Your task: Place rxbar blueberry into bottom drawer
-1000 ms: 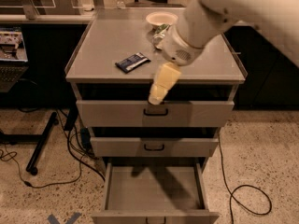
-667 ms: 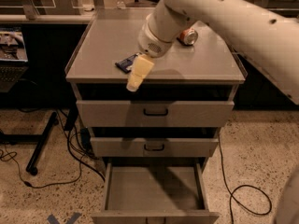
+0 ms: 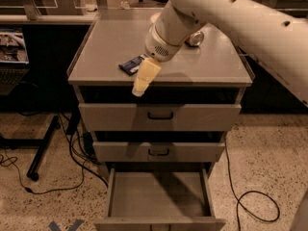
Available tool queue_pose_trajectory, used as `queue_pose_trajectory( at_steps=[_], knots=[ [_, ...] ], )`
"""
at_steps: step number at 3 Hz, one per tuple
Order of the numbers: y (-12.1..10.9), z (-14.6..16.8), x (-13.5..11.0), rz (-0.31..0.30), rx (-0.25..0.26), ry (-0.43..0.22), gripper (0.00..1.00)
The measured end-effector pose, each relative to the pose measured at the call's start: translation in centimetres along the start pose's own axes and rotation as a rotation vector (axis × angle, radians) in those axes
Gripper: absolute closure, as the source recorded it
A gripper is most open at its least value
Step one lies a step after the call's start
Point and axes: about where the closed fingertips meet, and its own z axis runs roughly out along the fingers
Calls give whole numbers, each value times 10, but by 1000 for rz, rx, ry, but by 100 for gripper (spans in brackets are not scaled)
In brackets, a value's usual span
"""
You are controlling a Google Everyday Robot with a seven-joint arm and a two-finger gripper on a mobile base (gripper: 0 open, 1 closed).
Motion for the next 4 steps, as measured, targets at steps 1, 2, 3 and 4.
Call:
queue_pose_trajectory(
  at_steps=[1,2,3,4],
  knots=[
    [0,0,0,1,0,0,0],
    [-19,10,3,0,-31,6,0],
    [-74,55,1,8,-58,-18,0],
    [-74,56,1,8,-58,-18,0]
  ],
)
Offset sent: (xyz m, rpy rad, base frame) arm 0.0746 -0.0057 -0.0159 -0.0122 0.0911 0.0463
